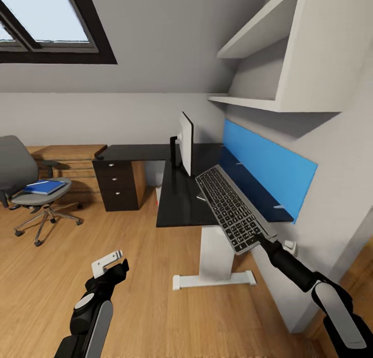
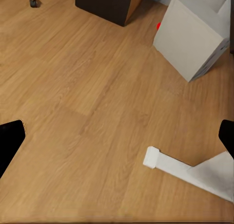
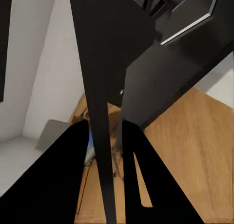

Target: In the bedroom, organize the workspace by keeping the computer under the desk, ensuring the monitor is on the desk, placing the keyboard on the desk next to the monitor, placing the mouse on the desk next to the keyboard, moving the folder from the swivel chair onto the desk next to the mouse, stacking the notebook on top of the folder with the pen on top of the notebook, and positioning the swivel chair next to the desk.

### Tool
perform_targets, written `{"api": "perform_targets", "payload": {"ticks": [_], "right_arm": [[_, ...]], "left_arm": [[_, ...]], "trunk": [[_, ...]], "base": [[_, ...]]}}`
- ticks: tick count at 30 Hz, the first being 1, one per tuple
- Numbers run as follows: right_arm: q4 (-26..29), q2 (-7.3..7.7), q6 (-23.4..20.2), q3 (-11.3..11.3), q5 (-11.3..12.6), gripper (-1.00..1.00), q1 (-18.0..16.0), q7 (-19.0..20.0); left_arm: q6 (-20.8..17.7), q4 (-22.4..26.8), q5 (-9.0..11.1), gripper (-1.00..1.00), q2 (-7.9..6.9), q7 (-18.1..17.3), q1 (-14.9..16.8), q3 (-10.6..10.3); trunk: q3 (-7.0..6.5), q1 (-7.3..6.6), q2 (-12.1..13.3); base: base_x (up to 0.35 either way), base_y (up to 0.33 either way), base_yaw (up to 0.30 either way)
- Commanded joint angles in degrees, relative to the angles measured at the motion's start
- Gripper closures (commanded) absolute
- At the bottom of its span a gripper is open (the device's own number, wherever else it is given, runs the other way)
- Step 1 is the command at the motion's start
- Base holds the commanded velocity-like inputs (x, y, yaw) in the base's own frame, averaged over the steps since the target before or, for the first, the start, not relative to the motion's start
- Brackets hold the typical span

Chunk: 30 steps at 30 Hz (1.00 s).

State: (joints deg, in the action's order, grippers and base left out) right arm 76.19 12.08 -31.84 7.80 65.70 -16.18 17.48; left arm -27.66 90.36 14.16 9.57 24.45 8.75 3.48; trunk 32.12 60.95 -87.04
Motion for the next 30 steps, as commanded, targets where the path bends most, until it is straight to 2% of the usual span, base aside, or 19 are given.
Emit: {"api": "perform_targets", "payload": {"ticks": [1,4,8,13,15,22,24,27,29,30], "right_arm": [[0.2,-0.1,-0.4,0.0,0.1,1.0,0.0,0.0],[2.5,-1.99,-0.3,-1.9,-6.1,1.0,0.1,-0.1],[3.1,-4.83,-0.1,-3.0,-15.8,1.0,0.1,-0.2],[2.9,-6.42,0.1,-3.8,-21.8,1.0,0.1,-0.3],[3.1,-7.42,-0.1,-4.6,-23.2,1.0,0.1,-0.5],[3.4,-9.26,-0.4,-5.3,-23.9,1.0,0.1,-1.3],[3.5,-9.6,-0.5,-5.7,-23.9,1.0,0.1,-3.8],[5.3,-9.89,-0.4,-8.2,-23.9,1.0,0.1,-9.6],[5.9,-10.21,-0.4,-9.4,-23.8,1.0,-0.1,-12.1],[6.1,-11.54,-0.4,-10.5,-23.8,1.0,-0.6,-15.1]], "left_arm": [[-0.2,0.1,0.6,-1.0,0.02,0.4,0.0,0.0],[-0.1,-0.4,0.7,-1.0,-0.1,0.2,0.0,0.0],[-0.1,-0.7,0.7,-1.0,-0.15,0.0,0.0,0.0],[-0.2,-0.7,0.7,-1.0,-0.16,0.0,0.0,0.0],[-0.2,-0.7,0.7,-1.0,-0.16,0.0,0.0,0.0],[0.0,-0.7,0.6,-1.0,-0.15,0.1,0.0,0.0],[0.0,-0.7,0.6,-1.0,-0.15,0.0,0.0,0.0],[-0.1,-0.7,0.6,-1.0,-0.16,0.0,0.0,0.0],[-0.2,-0.7,0.7,-1.0,-0.16,0.0,0.0,0.0],[-0.2,-0.7,0.7,-1.0,-0.16,-0.1,0.0,0.0]], "trunk": [[0.06,-0.03,0.0],[0.06,-0.03,0.0],[0.06,-0.03,0.0],[0.06,-0.03,0.0],[0.06,-0.03,0.0],[0.06,-0.03,0.0],[0.06,-0.03,0.0],[0.06,-0.03,0.0],[0.06,-0.03,0.0],[0.06,-0.03,0.0]], "base": [[-0.257,0.005,0.0],[-0.293,0.069,0.0],[-0.298,0.127,0.0],[-0.244,0.19,0.0],[-0.085,0.268,0.0],[-0.017,0.129,0.0],[-0.001,0.012,0.0],[0.0,0.088,0.0],[0.0,0.211,0.0],[0.0,0.266,0.0]]}}
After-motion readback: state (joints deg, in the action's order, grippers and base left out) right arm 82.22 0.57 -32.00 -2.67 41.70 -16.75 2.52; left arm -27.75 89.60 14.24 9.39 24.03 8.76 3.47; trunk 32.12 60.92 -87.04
